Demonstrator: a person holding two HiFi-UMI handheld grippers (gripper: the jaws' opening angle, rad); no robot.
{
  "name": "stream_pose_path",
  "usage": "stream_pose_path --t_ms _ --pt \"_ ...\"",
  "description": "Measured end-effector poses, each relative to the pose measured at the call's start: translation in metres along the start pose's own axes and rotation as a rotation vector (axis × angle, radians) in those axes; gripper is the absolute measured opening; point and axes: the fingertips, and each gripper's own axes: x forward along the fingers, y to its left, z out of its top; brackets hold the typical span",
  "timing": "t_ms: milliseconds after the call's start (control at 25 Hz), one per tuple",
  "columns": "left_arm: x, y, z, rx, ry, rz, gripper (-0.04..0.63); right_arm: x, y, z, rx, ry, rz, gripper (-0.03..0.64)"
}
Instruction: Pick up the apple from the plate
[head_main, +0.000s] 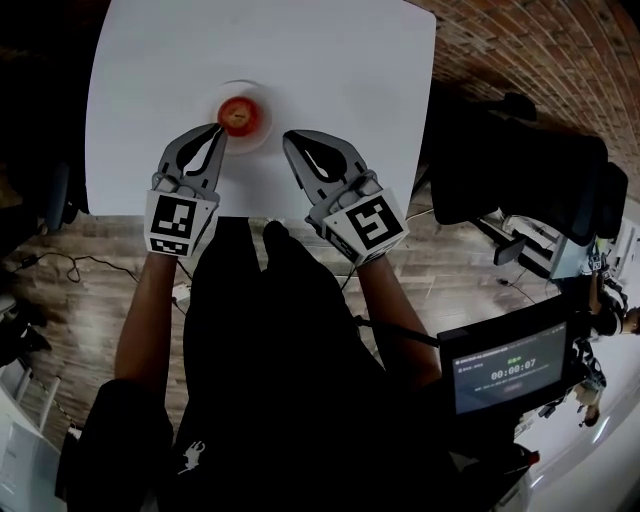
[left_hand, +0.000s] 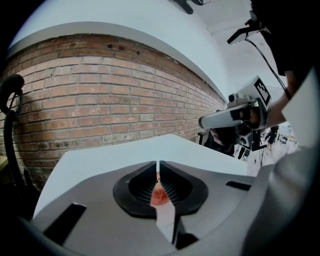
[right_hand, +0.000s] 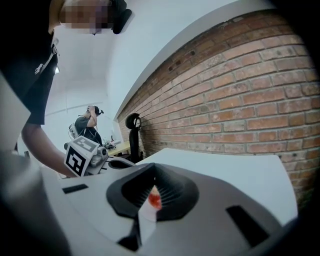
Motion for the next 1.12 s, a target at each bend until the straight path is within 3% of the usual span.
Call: stream_pose_path --t_ms 160,440,720,1120 --pt "-0.001 0.002 -0.008 -0.005 0.009 -0.004 0.005 0.000 0.000 -0.011 0.004 0.061 -0.024 0.003" --pt "0.013 0.005 -0.040 -0.001 0.034 -0.030 0.005 0.014 0.004 -0.030 0.007 0.051 -0.010 0.003" --pt "0.022 0.004 -0.042 0.007 0.040 -0.044 0.008 0.013 0.002 -0.033 0.015 0.065 -0.024 0.002" --pt "0.030 -0.001 -0.051 0.044 0.076 -0.083 0.135 0.012 -0.003 -0.034 0.025 0.069 -0.048 0.003"
